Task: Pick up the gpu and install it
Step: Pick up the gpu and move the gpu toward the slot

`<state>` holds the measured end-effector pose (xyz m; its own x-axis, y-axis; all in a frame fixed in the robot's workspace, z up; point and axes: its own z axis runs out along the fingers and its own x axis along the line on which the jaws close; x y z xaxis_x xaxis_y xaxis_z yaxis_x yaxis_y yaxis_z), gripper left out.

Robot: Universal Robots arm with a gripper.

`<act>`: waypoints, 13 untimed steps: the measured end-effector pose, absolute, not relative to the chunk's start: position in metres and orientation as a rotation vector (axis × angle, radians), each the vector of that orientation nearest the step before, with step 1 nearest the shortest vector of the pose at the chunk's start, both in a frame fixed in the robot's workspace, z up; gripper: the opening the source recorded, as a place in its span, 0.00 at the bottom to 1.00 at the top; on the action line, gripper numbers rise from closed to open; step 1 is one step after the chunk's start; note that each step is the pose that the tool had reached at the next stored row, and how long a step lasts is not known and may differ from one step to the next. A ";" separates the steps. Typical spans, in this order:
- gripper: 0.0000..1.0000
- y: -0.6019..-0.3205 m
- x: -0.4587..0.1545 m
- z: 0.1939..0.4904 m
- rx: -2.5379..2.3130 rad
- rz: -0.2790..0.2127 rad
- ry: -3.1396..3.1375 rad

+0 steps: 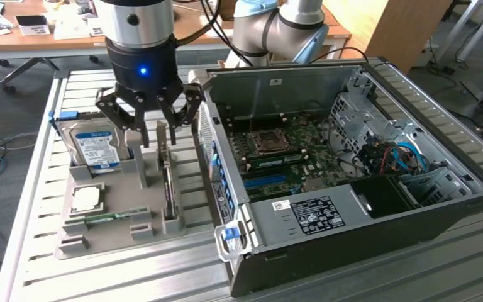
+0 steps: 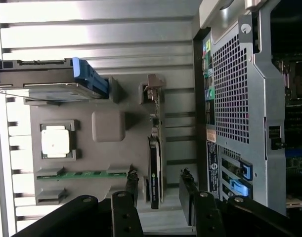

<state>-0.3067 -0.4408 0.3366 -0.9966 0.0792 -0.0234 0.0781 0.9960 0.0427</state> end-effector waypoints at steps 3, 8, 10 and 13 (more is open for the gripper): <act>0.47 -0.441 -0.307 0.334 0.123 0.065 3.113; 0.47 -0.441 -0.307 0.334 0.123 0.065 3.113; 0.47 -0.441 -0.307 0.333 0.123 0.066 3.113; 0.47 -0.441 -0.307 0.328 0.123 0.065 3.113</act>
